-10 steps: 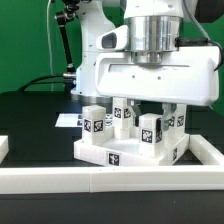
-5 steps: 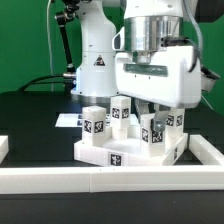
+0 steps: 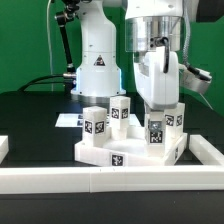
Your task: Assemble square table
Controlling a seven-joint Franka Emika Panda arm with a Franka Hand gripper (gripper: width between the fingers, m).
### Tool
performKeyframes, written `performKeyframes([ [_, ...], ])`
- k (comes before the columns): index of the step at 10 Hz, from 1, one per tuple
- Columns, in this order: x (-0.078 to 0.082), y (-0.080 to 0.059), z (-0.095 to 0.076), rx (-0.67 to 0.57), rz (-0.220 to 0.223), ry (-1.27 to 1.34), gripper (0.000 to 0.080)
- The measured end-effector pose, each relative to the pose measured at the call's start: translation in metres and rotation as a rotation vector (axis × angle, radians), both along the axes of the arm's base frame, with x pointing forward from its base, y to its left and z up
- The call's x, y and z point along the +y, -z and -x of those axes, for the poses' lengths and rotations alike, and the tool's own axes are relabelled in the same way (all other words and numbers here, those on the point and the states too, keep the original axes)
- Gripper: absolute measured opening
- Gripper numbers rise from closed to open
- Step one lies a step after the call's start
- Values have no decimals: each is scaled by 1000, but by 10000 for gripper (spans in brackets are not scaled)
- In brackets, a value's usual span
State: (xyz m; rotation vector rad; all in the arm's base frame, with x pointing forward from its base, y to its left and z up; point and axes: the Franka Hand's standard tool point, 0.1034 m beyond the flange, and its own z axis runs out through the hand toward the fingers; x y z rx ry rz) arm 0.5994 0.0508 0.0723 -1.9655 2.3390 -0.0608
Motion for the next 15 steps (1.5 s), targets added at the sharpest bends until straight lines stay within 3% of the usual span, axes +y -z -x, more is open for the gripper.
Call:
performKeyframes([
  [5,9,0,0,7,-63,374,290],
  [9,21,1,1,7,-115,469,290],
  [13,21,1,1,3,-115,434,290],
  [14,21,1,1,4,-114,432,386],
  [15,20,1,1,2,-112,410,386],
])
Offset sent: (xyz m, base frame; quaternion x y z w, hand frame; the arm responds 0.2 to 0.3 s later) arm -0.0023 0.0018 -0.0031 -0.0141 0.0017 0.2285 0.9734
